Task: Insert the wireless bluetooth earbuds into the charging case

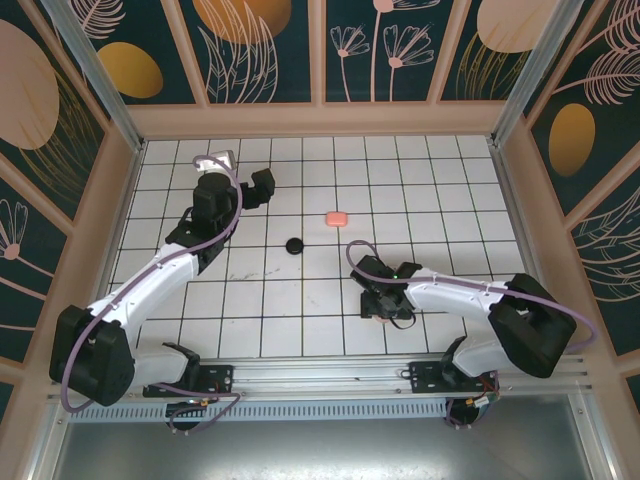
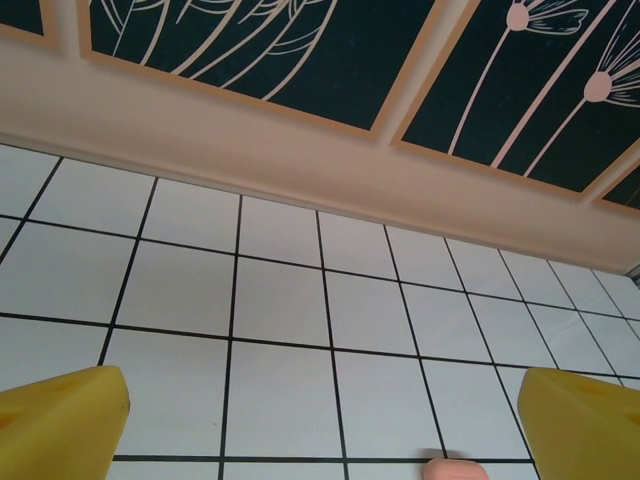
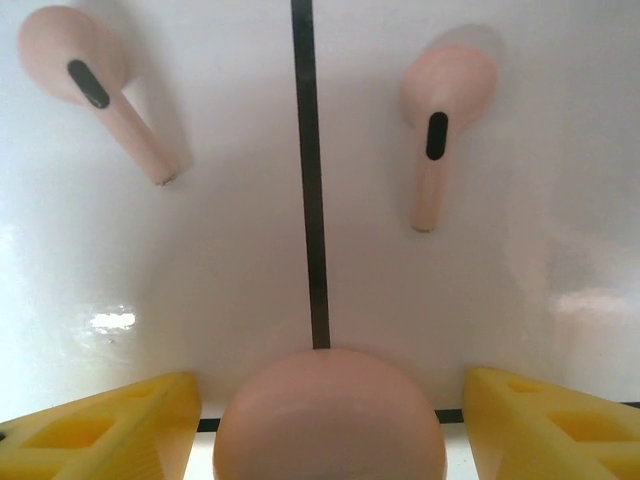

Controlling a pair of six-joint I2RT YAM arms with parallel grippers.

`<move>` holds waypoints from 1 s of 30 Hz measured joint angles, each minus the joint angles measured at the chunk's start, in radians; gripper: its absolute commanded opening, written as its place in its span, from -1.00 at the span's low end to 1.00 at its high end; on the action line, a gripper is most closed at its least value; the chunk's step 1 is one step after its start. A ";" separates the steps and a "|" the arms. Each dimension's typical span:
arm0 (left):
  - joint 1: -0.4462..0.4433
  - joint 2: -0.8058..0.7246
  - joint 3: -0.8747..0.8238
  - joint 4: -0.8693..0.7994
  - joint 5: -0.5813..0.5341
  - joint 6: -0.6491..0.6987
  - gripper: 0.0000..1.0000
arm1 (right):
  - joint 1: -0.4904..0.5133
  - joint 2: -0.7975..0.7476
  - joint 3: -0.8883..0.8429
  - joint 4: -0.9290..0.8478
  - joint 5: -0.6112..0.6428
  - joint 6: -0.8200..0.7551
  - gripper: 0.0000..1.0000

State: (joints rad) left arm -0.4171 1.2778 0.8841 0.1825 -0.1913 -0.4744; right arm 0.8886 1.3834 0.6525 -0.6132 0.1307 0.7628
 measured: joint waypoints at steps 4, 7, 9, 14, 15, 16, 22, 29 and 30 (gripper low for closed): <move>0.000 -0.011 -0.009 0.000 -0.001 -0.008 0.97 | 0.002 0.002 0.002 0.005 -0.005 -0.009 0.23; 0.000 -0.031 -0.032 0.000 -0.005 -0.022 0.97 | 0.002 0.001 0.002 0.008 -0.010 -0.011 0.22; 0.000 -0.042 -0.043 0.000 -0.014 -0.034 0.97 | 0.003 0.000 0.002 0.008 -0.012 -0.011 0.22; 0.000 -0.047 -0.045 -0.006 -0.028 -0.053 0.97 | 0.010 -0.009 -0.004 0.011 -0.018 -0.006 0.05; 0.000 -0.047 -0.045 -0.009 -0.028 -0.055 0.96 | 0.011 -0.012 -0.006 0.011 -0.018 -0.005 -0.02; 0.000 -0.047 -0.045 -0.012 -0.028 -0.057 0.95 | 0.011 -0.018 -0.008 0.011 -0.019 -0.005 -0.12; 0.000 -0.047 -0.045 -0.037 -0.031 -0.073 0.84 | 0.028 -0.035 -0.008 0.013 -0.036 0.001 -0.33; 0.000 -0.047 -0.135 0.024 0.054 -0.069 0.72 | 0.039 -0.097 0.060 0.037 -0.087 0.009 -0.34; 0.000 -0.047 -0.162 0.042 0.075 -0.069 0.70 | 0.039 -0.101 0.087 0.048 -0.088 0.011 -0.34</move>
State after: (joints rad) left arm -0.4168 1.2312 0.7223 0.2241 -0.1165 -0.5430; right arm 0.9272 1.2823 0.7391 -0.5655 0.0429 0.7734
